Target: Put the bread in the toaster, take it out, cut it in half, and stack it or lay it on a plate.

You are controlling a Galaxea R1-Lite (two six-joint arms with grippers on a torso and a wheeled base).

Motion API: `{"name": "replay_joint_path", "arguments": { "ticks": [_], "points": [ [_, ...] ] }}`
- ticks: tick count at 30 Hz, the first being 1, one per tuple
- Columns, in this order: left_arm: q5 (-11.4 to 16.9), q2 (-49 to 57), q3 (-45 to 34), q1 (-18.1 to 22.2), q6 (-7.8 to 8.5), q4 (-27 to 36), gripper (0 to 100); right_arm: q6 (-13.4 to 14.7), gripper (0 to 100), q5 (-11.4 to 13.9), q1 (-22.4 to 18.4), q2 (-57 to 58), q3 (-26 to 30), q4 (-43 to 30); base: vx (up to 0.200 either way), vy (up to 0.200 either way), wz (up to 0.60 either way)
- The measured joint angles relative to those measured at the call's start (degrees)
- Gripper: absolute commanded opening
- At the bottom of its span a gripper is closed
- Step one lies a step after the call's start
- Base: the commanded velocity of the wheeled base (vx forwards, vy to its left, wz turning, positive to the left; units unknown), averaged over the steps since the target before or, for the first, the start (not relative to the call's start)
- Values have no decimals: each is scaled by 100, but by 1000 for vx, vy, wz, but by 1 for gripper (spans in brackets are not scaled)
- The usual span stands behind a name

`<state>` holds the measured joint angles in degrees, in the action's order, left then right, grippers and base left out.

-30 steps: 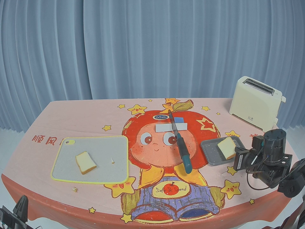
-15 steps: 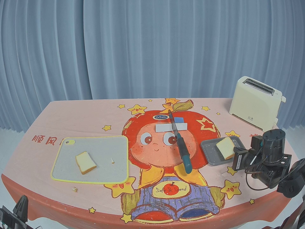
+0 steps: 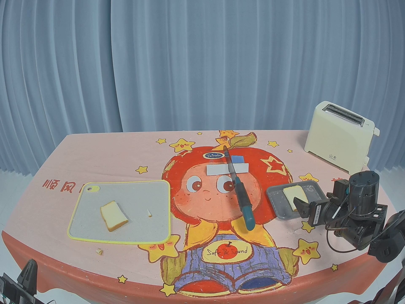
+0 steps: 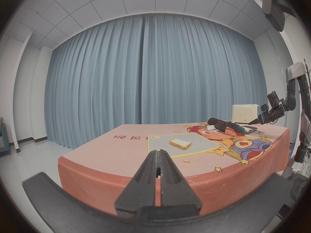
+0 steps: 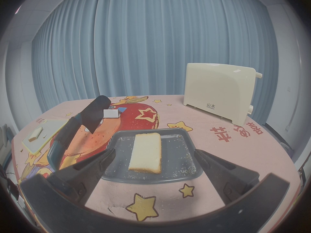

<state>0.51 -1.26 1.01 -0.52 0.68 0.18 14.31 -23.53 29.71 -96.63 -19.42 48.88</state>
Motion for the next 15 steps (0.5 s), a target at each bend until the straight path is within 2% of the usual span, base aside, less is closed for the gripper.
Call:
{"name": "replay_joint_path", "arguments": {
  "ticks": [15],
  "points": [
    [2,0,0,0,-2,0,0,-9,100,-17,66,24,-4,5,0,0,0]
  ]
}}
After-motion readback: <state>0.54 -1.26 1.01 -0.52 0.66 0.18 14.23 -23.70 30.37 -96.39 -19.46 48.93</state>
